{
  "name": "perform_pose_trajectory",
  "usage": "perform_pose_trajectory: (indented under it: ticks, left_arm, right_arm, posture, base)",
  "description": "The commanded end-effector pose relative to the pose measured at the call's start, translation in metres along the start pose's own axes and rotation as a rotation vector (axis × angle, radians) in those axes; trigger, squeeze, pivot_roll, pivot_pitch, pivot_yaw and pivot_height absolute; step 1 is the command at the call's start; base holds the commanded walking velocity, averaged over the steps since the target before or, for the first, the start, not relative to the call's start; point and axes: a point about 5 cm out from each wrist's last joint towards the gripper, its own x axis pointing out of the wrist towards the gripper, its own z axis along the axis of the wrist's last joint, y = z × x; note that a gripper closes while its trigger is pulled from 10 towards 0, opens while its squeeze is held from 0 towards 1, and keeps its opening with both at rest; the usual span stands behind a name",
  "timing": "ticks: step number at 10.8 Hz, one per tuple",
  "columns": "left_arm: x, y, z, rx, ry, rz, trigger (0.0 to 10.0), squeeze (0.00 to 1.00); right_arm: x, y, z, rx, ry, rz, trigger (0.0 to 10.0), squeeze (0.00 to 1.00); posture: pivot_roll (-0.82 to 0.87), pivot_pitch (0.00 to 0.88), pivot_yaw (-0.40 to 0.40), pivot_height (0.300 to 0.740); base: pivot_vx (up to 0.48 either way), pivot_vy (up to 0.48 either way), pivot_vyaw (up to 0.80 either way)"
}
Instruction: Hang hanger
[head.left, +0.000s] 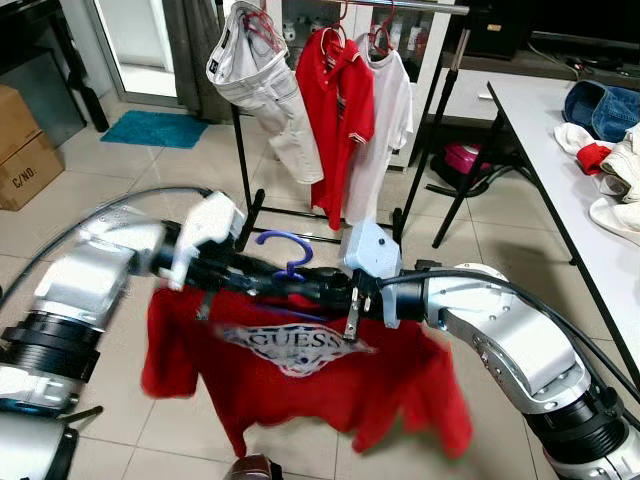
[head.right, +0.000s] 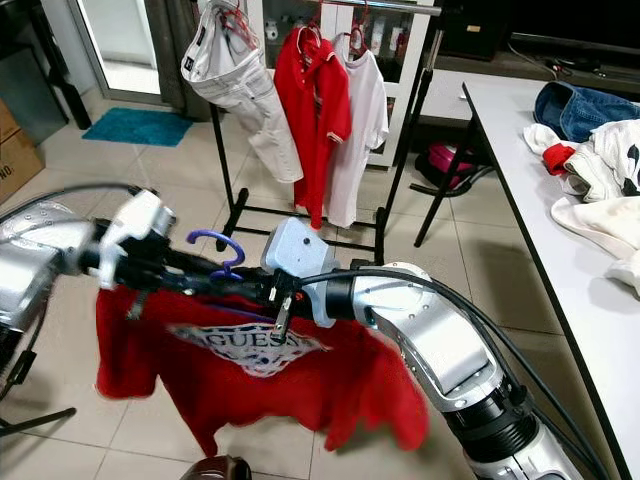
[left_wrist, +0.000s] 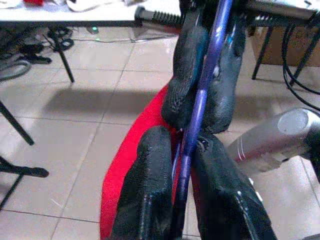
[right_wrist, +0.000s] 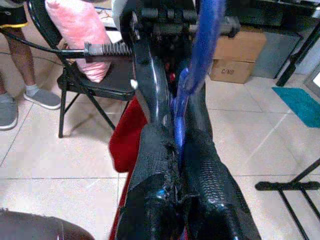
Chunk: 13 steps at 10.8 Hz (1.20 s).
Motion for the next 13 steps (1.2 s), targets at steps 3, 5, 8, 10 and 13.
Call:
perform_pose_trajectory:
  ticks: [3, 5, 8, 10, 13]
  left_arm:
    - [-0.019, -0.007, 0.015, 0.047, -0.015, 0.048, 10.0, 1.0]
    - [-0.025, -0.011, 0.021, 0.058, -0.061, 0.128, 10.0, 1.0]
    - [-0.037, -0.015, -0.004, -0.056, -0.088, 0.492, 10.0, 1.0]
    - [-0.029, -0.03, -0.029, -0.163, -0.125, 0.706, 10.0, 0.17]
    - [0.001, -0.036, -0.063, -0.333, -0.127, 1.112, 10.0, 0.0]
  right_arm:
    - [-0.008, -0.008, -0.024, 0.045, 0.098, -0.043, 0.0, 0.0]
    - [-0.011, -0.01, -0.032, 0.073, 0.114, -0.082, 0.0, 0.0]
    - [-0.022, -0.032, -0.055, 0.254, 0.036, -0.424, 0.0, 0.0]
    - [-0.037, -0.042, -0.068, 0.415, -0.058, -0.713, 0.0, 0.0]
    - [-0.055, -0.034, -0.101, 0.539, -0.033, -1.059, 6.8, 0.0]
  posture:
    - [-0.02, 0.0, -0.025, 0.74]
    - [0.0, 0.0, -0.049, 0.74]
    - [0.0, 0.0, -0.055, 0.74]
    - [-0.01, 0.0, -0.059, 0.74]
    - [-0.01, 0.0, -0.056, 0.74]
  base:
    - [0.0, 0.0, 0.0]
    - [0.0, 0.0, 0.0]
    - [0.0, 0.0, 0.0]
    - [0.0, 0.0, 0.0]
    - [0.0, 0.0, 0.0]
